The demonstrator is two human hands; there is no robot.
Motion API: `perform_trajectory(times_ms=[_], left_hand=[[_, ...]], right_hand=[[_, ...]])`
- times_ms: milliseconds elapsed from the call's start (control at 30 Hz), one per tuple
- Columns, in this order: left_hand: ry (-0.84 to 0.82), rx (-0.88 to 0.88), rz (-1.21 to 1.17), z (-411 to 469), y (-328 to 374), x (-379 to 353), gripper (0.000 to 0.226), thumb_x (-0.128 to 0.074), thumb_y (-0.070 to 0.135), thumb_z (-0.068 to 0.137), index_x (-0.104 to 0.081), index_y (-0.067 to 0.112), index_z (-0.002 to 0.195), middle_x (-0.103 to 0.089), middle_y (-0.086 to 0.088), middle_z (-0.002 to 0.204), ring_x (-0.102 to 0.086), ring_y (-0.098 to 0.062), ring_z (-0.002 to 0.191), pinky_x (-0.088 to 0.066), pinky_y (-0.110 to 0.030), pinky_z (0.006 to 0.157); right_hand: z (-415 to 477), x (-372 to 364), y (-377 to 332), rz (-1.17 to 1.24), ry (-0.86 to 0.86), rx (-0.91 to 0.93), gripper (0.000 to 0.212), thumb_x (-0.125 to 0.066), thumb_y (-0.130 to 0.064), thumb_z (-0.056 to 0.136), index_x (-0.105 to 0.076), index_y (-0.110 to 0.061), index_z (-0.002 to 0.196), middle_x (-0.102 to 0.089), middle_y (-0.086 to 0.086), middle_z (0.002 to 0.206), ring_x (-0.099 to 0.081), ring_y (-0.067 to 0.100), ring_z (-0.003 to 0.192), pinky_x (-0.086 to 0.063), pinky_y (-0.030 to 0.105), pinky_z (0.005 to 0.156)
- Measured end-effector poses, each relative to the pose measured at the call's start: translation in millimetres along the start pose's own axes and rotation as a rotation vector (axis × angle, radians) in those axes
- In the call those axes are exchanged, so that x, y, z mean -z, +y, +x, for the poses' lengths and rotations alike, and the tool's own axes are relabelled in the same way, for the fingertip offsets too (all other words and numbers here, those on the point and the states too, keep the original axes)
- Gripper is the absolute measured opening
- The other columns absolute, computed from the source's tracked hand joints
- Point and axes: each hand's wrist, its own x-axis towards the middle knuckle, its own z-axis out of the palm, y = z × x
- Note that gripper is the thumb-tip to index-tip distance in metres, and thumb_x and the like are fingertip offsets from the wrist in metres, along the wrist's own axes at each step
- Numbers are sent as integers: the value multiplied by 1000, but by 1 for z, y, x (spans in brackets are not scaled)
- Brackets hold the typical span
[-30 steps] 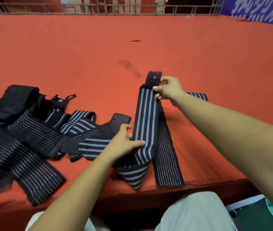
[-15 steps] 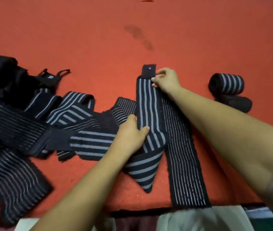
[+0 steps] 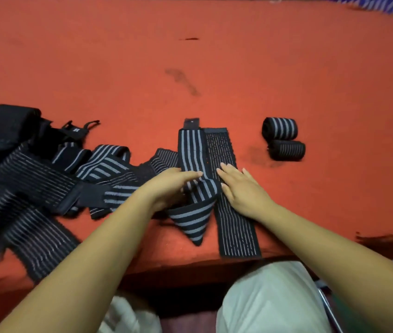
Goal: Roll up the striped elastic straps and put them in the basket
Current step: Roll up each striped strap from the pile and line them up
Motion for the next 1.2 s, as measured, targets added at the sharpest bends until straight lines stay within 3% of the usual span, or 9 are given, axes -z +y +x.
perform_trajectory(times_ms=[167, 333, 433, 567, 667, 833, 1000, 1100, 1200], left_hand=[[-151, -47, 27, -16, -10, 17, 35, -60, 12, 98, -54, 11, 133, -73, -5, 118, -66, -23, 105, -48, -35, 91], [-5, -91, 38, -27, -34, 10, 18, -63, 0, 94, -58, -5, 111, -71, -17, 103, -69, -19, 88, -58, -21, 72], [173, -130, 114, -24, -37, 2, 9, -60, 2, 94, -52, 6, 91, -58, -9, 80, -56, -18, 68, -52, -24, 58], [224, -151, 228, -29, -49, 0, 28, -70, 20, 89, -50, 14, 108, -68, -7, 81, -64, -25, 73, -52, -41, 74], [151, -150, 287, -37, -60, 4, 47, -78, 19, 85, -44, 25, 117, -76, -6, 96, -74, -25, 89, -57, -49, 89], [237, -268, 694, -51, -62, 1, 53, -72, 32, 89, -38, 23, 128, -60, 6, 82, -59, -7, 70, -43, -22, 58], [379, -489, 782, -59, -65, 16, 20, -63, 27, 92, -53, 21, 108, -66, 2, 80, -65, -19, 70, -56, -43, 69], [540, -739, 885, -59, -69, 48, 28, -71, 22, 87, -60, 15, 112, -62, -1, 98, -58, -23, 95, -49, -44, 88], [502, -623, 1055, -47, -83, 80, 69, -76, 48, 79, -55, 16, 137, -54, -4, 133, -48, -26, 127, -37, -46, 107]], right_hand=[[-15, 20, -40, 542, 194, -68, 29, -47, -31, 103, -63, -20, 125, -67, -5, 119, -59, 10, 112, -38, 21, 92], [-24, 9, -46, 602, 31, -281, 57, -76, -21, 83, -49, -16, 132, -56, 4, 111, -60, 19, 93, -50, 33, 84], [-27, 8, -43, 781, 43, -327, 47, -80, -11, 80, -55, -11, 120, -64, 0, 83, -61, 11, 66, -48, 28, 66], [-29, 8, -48, 810, 26, -304, 35, -79, -3, 80, -57, -9, 107, -64, -1, 65, -60, 5, 52, -45, 22, 59], [-33, 4, -51, 681, 7, -278, 35, -82, -11, 79, -59, -12, 105, -65, -3, 71, -60, 6, 60, -43, 22, 60], [-38, 0, -55, 547, 41, -241, 42, -82, -21, 79, -56, -14, 111, -65, -4, 81, -62, 9, 74, -44, 24, 66], [-36, 10, -58, 534, -15, -233, 54, -82, -18, 80, -48, -13, 122, -63, -2, 85, -59, 9, 76, -45, 21, 65], [-27, 24, -62, 520, -12, -232, 56, -82, -14, 79, -47, -13, 122, -54, -1, 90, -53, 10, 69, -42, 23, 58], [-15, 29, -78, 456, 5, -150, 65, -83, -21, 78, -48, -18, 133, -49, 4, 116, -54, 13, 79, -42, 22, 62]])
